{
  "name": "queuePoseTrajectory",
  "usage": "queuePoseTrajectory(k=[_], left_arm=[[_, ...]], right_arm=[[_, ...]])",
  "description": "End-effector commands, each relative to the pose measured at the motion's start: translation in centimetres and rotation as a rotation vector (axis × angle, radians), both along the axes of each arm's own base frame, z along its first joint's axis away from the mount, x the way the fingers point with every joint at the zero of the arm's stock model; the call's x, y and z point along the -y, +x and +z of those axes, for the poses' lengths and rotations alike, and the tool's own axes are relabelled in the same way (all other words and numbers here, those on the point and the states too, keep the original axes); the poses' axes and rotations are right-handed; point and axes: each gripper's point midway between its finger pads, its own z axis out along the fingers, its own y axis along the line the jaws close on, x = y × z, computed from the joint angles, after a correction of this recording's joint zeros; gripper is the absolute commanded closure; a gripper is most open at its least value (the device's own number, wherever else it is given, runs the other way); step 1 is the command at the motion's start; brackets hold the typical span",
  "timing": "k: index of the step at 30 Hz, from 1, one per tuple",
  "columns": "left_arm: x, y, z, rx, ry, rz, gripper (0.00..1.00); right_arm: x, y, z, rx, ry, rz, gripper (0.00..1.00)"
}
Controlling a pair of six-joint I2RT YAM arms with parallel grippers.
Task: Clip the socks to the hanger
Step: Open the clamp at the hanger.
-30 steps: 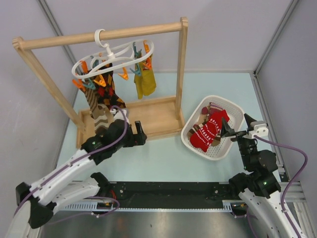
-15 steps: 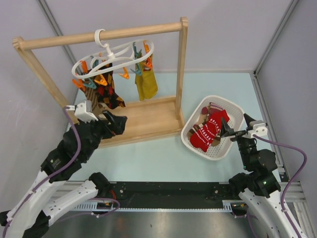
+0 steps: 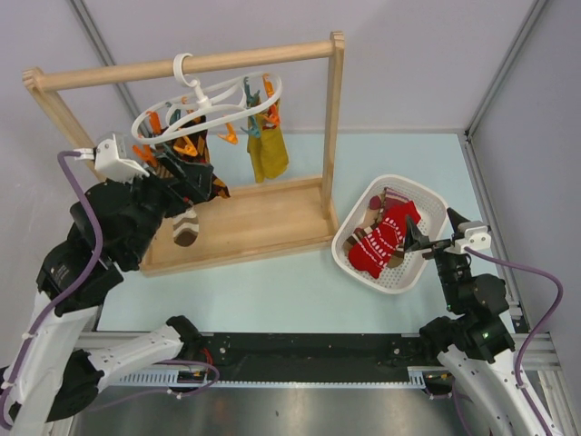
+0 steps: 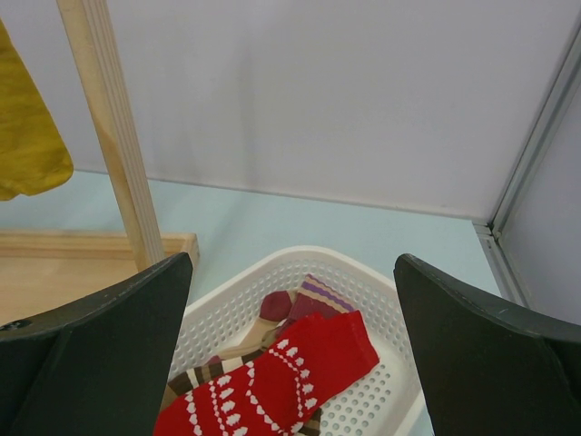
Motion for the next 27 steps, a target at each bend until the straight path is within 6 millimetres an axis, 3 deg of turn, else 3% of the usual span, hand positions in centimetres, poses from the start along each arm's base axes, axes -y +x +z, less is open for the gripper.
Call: queuePoseTrajectory(k=[1, 10, 13, 14, 17, 27], left_arm=[[-2.9, 0.7, -0.2, -0.048, 0.115, 0.16, 0.04], [-5.5, 1.8, 1.0, -0.037, 0.175, 0.339, 0.15], [-4.9, 3.0, 1.0, -0.041, 0.184, 0.316, 0.14], [-3.9, 3.5, 0.5, -0.057, 0.179, 0.27, 0.15], [-4.2, 4.3, 0.1, -0.078, 0.164, 0.286, 0.15], [-7.0, 3.6, 1.5, -0.022, 0.104, 0.356, 0.17]], right_arm=[[0.1, -0.5, 1.3, 0.044, 0.006, 0.006, 0.0], [0.1, -0.6, 1.4, 0.052, 0.007, 0.012, 0.0], [0.1, -0.7, 1.5, 0.058, 0.01, 0.011, 0.0], [0.1, -0.7, 1.4, 0.056, 0.01, 0.012, 0.0], [0.1, -0.8, 1.7, 0.065, 0.013, 0.015, 0.0], [0.1, -1.2, 2.0, 0.081, 0.02, 0.021, 0.0]])
